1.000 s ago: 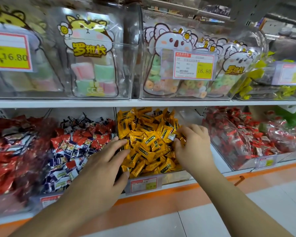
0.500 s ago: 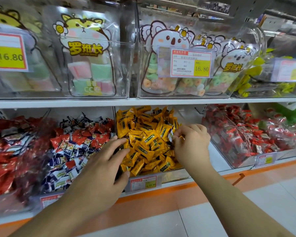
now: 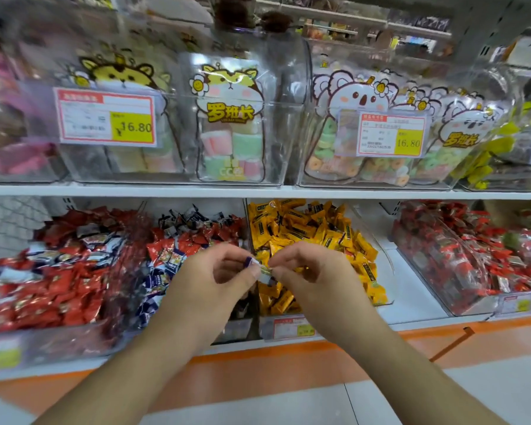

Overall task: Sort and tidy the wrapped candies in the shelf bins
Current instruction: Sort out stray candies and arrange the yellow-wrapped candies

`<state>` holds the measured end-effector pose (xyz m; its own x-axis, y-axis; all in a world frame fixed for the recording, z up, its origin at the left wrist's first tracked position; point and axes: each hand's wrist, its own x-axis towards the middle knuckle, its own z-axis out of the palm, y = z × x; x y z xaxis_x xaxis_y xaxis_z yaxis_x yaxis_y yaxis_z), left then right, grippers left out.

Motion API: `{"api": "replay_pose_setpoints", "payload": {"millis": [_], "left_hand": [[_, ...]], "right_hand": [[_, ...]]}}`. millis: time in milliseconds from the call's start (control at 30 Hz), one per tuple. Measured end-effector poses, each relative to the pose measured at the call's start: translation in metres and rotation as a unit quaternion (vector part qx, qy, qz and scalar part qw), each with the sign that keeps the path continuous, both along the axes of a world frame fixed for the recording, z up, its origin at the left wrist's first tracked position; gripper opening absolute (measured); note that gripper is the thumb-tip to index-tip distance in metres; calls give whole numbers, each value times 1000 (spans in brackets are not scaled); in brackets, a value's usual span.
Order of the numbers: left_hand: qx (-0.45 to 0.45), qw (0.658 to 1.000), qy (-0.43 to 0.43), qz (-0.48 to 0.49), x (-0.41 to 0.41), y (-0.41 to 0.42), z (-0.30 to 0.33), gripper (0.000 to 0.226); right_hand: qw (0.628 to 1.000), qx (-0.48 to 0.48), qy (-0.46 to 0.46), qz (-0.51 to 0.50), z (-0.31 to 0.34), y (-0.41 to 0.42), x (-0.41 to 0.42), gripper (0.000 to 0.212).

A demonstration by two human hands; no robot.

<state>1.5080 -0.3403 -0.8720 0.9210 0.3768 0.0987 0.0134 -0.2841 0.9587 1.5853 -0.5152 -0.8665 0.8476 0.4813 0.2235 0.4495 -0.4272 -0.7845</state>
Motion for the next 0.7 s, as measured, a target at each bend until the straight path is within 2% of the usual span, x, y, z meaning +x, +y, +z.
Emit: {"api": "replay_pose_setpoints", "payload": {"millis": [133,200,267,367,500,700], "left_hand": [[65,995,-2,72,-2,14,5,4],[140,985,25,98,-2,22,5,6],[222,968,62,99,-2,26,0,12],[284,955,56,64,-1,22,-8,16],[341,940,14,-14,5,4,-17,19],[442,892,-36,-82,35,-34,-21,28]], "right_hand": [[999,25,6,-38,1,-1,7,16],[996,44,-10,-81,4,-11,15,17],[993,13,-37,-109,3,-23,24,23],[988,-48,-53,-138,-2,-37,36,34],[979,-78,-63,-180,-10,-53,48,42],[974,-128,-84,-170,-17,-70,58,36]]}}
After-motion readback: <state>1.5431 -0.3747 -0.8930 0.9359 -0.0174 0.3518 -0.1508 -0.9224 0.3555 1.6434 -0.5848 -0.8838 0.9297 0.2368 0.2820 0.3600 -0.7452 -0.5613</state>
